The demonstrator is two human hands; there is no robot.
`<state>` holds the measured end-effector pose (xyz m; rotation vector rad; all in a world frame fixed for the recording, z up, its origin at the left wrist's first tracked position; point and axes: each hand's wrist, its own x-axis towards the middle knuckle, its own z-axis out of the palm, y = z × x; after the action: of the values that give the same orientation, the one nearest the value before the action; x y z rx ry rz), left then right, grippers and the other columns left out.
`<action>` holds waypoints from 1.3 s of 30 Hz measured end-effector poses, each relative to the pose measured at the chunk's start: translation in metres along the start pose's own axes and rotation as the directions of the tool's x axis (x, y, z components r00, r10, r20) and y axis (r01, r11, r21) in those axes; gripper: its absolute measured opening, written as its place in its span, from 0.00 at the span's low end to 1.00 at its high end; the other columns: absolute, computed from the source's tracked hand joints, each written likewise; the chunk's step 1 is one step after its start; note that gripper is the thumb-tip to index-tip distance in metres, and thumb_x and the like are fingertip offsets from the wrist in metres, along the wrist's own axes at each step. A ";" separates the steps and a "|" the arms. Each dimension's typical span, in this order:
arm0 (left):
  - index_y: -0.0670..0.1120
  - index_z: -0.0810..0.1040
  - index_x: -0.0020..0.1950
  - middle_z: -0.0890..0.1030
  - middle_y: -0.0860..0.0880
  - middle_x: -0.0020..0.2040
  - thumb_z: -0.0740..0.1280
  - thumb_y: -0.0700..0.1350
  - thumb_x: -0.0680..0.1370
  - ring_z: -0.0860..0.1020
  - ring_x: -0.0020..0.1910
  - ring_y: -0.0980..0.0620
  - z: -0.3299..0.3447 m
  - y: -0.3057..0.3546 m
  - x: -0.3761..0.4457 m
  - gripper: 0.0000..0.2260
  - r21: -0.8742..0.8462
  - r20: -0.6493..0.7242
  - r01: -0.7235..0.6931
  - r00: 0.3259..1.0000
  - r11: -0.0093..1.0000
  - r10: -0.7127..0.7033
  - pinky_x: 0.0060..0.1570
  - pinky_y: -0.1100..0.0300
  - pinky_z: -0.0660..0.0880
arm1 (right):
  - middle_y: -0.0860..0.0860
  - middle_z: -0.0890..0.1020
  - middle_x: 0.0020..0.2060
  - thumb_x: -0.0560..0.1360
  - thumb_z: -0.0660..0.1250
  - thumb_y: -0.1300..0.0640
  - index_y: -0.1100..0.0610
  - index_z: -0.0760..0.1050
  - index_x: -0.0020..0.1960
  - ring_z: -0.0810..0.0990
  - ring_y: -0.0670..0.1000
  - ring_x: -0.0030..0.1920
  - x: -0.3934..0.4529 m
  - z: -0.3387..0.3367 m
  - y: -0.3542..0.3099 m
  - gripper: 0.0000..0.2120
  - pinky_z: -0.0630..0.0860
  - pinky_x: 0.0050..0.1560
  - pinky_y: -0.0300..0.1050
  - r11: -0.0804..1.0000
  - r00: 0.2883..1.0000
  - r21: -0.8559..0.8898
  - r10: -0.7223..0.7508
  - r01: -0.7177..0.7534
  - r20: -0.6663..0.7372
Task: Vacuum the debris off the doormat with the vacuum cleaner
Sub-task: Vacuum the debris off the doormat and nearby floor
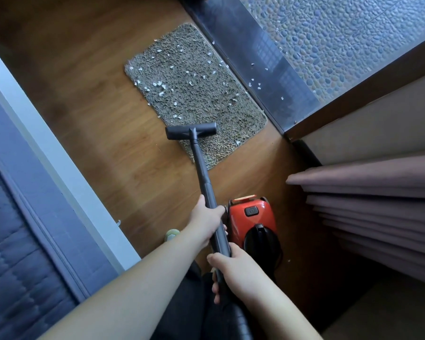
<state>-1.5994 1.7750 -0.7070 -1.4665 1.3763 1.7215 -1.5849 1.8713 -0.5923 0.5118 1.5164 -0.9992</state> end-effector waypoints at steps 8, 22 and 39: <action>0.52 0.49 0.81 0.78 0.39 0.50 0.64 0.39 0.78 0.76 0.24 0.49 0.037 0.022 0.015 0.36 0.056 0.097 -0.022 0.995 0.998 0.017 0.23 0.59 0.74 | 0.56 0.73 0.23 0.77 0.61 0.61 0.61 0.68 0.56 0.72 0.53 0.20 0.016 -0.023 -0.007 0.09 0.72 0.24 0.42 0.995 0.997 0.099 0.027 -0.021 -0.069; 0.52 0.54 0.79 0.79 0.37 0.53 0.64 0.42 0.78 0.79 0.32 0.46 0.089 -0.007 0.003 0.32 0.221 0.247 0.038 0.964 0.975 -0.094 0.32 0.52 0.81 | 0.58 0.72 0.32 0.77 0.61 0.63 0.58 0.67 0.55 0.73 0.51 0.21 -0.002 -0.052 0.028 0.08 0.73 0.23 0.42 0.977 0.982 0.202 0.099 -0.065 -0.160; 0.55 0.50 0.81 0.79 0.41 0.56 0.66 0.42 0.75 0.79 0.27 0.48 0.070 -0.028 -0.022 0.38 0.119 0.072 0.016 0.997 0.993 -0.025 0.31 0.54 0.79 | 0.54 0.74 0.23 0.76 0.62 0.60 0.56 0.68 0.53 0.74 0.54 0.21 -0.020 -0.054 0.052 0.06 0.74 0.25 0.44 0.998 0.998 0.066 0.007 -0.003 -0.065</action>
<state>-1.5989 1.8538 -0.7028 -1.3358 1.3950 1.6356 -1.5707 1.9472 -0.5921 0.5996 1.5435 -1.0397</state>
